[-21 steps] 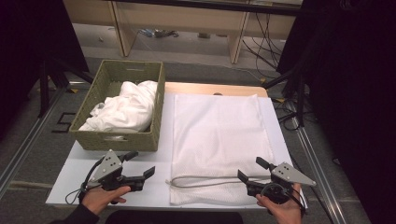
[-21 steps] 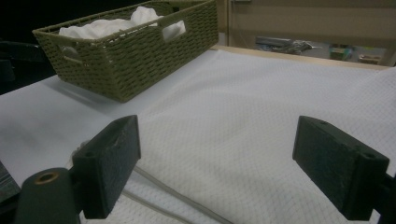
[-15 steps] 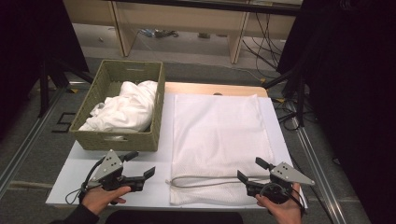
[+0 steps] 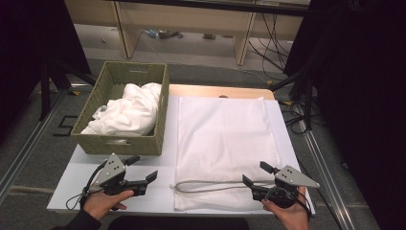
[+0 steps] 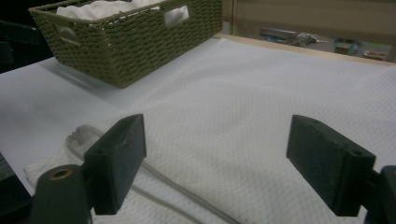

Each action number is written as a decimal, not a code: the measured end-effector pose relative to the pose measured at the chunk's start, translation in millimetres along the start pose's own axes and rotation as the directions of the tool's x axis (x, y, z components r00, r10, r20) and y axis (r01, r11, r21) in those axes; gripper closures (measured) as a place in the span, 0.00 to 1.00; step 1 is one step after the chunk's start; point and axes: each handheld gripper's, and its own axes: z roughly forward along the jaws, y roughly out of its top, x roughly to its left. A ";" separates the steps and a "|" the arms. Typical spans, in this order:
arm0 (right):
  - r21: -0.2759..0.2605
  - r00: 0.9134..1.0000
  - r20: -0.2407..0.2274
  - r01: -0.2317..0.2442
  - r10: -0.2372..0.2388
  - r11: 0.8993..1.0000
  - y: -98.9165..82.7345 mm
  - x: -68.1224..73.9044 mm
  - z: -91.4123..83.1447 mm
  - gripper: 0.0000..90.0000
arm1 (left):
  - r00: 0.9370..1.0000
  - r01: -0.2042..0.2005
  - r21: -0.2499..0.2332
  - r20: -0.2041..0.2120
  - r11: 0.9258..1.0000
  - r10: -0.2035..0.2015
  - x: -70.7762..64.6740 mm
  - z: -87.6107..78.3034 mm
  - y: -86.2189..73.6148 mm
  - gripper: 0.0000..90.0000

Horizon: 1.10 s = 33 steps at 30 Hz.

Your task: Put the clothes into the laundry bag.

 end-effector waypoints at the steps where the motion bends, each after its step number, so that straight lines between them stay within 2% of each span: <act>1: 0.000 1.000 0.000 0.000 0.000 1.000 0.0 0.0 0.0 0.24 | 1.000 0.000 0.000 0.000 1.000 0.000 0.0 0.0 0.0 0.18; 4: 0.006 1.000 0.001 0.004 -0.004 1.000 -0.5 0.5 0.7 0.24 | 1.000 -0.004 0.008 -0.008 1.000 0.004 1.0 -0.1 0.2 0.19; 5: 0.026 1.000 -0.008 -0.018 0.018 0.999 -0.8 1.6 0.4 0.24 | 1.000 0.003 0.010 -0.008 1.000 -0.003 1.1 -0.2 0.2 0.19; 7: 0.026 1.000 -0.008 -0.006 0.006 1.000 -1.6 0.5 2.8 0.23 | 1.000 0.016 0.008 -0.007 1.000 -0.016 1.0 -0.4 0.3 0.19; 8: 0.059 1.000 -0.005 -0.013 0.013 0.998 -1.2 0.3 2.5 0.22 | 1.000 0.019 0.007 -0.009 1.000 -0.019 0.6 -0.5 0.7 0.19; 9: 0.059 1.000 -0.005 -0.013 0.013 0.998 -1.2 0.3 2.5 0.22 | 1.000 0.019 0.007 -0.009 1.000 -0.019 0.6 -0.5 0.7 0.19; 10: 0.049 1.000 -0.012 0.008 -0.008 0.999 -1.7 -1.5 5.0 0.21 | 1.000 0.018 0.006 -0.009 1.000 -0.018 0.9 -0.6 0.8 0.19; 11: 0.047 1.000 -0.027 -0.007 0.008 0.999 -2.3 -2.4 8.2 0.21 | 1.000 0.016 0.007 -0.010 1.000 -0.016 1.3 -0.6 0.7 0.19; 12: 0.059 1.000 -0.007 0.005 -0.005 0.998 -1.7 -4.0 8.7 0.19 | 1.000 0.016 0.011 -0.013 1.000 -0.016 1.3 -0.6 0.6 0.19; 13: 0.070 1.000 -0.009 -0.013 0.014 0.997 -1.2 -4.0 9.0 0.18 | 1.000 0.017 0.006 -0.009 1.000 -0.017 1.6 0.0 0.2 0.19; 14: 0.070 0.999 -0.037 -0.004 0.006 0.998 -0.6 -5.7 11.3 0.18 | 1.000 0.017 0.007 -0.005 1.000 -0.017 1.8 0.0 0.1 0.19; 17: 0.090 0.999 -0.038 0.013 -0.009 0.996 -0.6 -6.9 15.0 0.18 | 1.000 0.014 0.016 -0.011 1.000 -0.014 1.6 -0.7 0.3 0.19; 18: 0.132 0.999 -0.046 0.015 -0.009 0.991 -1.5 -7.1 18.9 0.18 | 1.000 0.014 0.017 -0.011 1.000 -0.014 1.7 -0.4 0.6 0.20; 23: 0.171 0.998 -0.057 0.032 -0.023 0.985 -2.7 -9.1 26.4 0.19 | 1.000 0.015 0.027 -0.010 1.000 -0.015 2.1 -0.7 1.0 0.21; 24: 0.171 0.997 -0.056 0.058 -0.049 0.984 -2.9 -11.6 29.0 0.19 | 1.000 0.015 0.016 -0.007 1.000 -0.015 2.5 -0.4 1.3 0.21; 26: 0.185 0.996 -0.069 0.062 -0.050 0.981 -3.5 -13.2 36.2 0.19 | 1.000 0.015 0.021 -0.011 1.000 -0.015 2.8 -1.0 2.0 0.21; 28: 0.213 0.996 -0.071 0.076 -0.063 0.974 -3.1 -14.6 40.3 0.19 | 1.000 0.024 0.025 -0.016 0.999 -0.024 3.2 -0.8 1.8 0.21; 29: 0.223 0.994 -0.060 0.103 -0.092 0.969 -2.9 -16.4 44.0 0.19 | 1.000 0.028 0.026 -0.014 0.999 -0.027 3.3 -0.5 1.7 0.21; 32: 0.262 0.990 -0.098 0.125 -0.103 0.957 -3.3 -18.3 54.7 0.24 | 1.000 0.019 0.033 -0.010 0.999 -0.019 3.0 0.4 1.8 0.20; 33: 0.271 0.986 -0.100 0.153 -0.130 0.950 -2.9 -19.3 57.6 0.26 | 1.000 0.011 0.038 -0.005 0.999 -0.011 3.1 0.8 1.8 0.20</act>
